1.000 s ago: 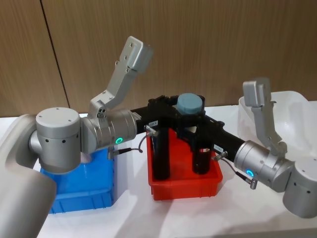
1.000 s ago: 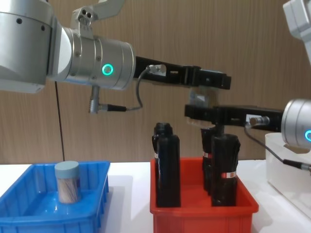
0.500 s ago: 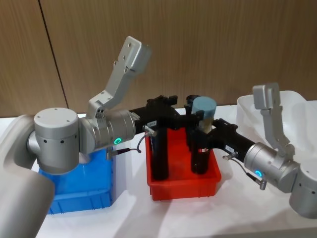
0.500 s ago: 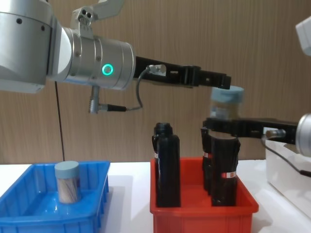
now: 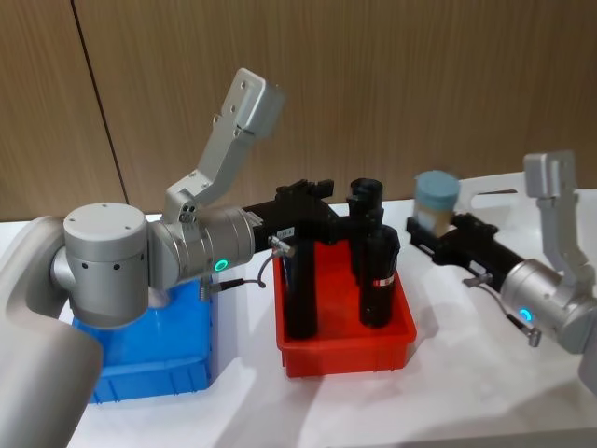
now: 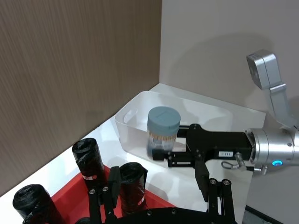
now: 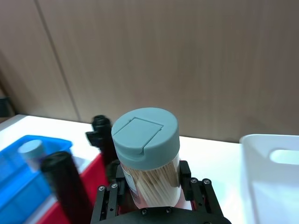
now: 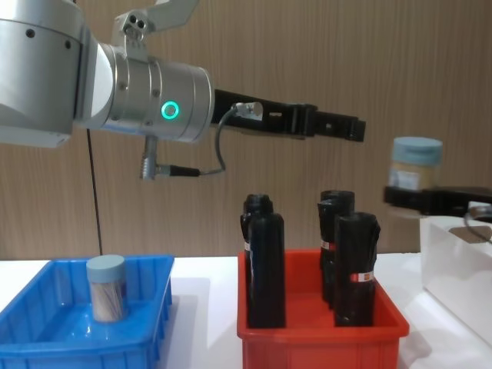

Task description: Pick the cotton swabs from the blue box and place them into the white box.

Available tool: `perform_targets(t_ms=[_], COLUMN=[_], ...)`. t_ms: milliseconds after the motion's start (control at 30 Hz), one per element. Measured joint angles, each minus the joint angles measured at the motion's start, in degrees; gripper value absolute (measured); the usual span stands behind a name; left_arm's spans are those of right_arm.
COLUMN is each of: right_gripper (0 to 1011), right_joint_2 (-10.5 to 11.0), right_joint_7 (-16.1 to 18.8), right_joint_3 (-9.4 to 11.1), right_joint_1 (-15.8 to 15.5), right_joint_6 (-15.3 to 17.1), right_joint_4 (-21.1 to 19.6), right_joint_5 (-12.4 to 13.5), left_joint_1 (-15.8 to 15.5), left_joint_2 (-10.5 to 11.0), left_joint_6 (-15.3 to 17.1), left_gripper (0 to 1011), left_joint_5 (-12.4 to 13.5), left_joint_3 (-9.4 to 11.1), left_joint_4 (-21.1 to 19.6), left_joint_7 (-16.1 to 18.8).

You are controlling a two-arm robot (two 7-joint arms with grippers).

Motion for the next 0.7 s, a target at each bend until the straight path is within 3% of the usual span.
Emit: perform_targets(t_ms=[700], right_gripper=[668], right_joint_2=[2.41], right_joint_7=[-4.66], right_joint_3=[4.05], right_joint_1=[3.4], right_joint_6=[-1.86], right_joint_4=[8.03], right_joint_5=[-2.14], left_joint_1=[0.0], left_joint_2=[0.0], left_joint_6=[0.0], left_gripper=[1004], left_joint_5=[0.0], left_joint_3=[0.0], left_joint_4=[0.0], left_joint_7=[0.0])
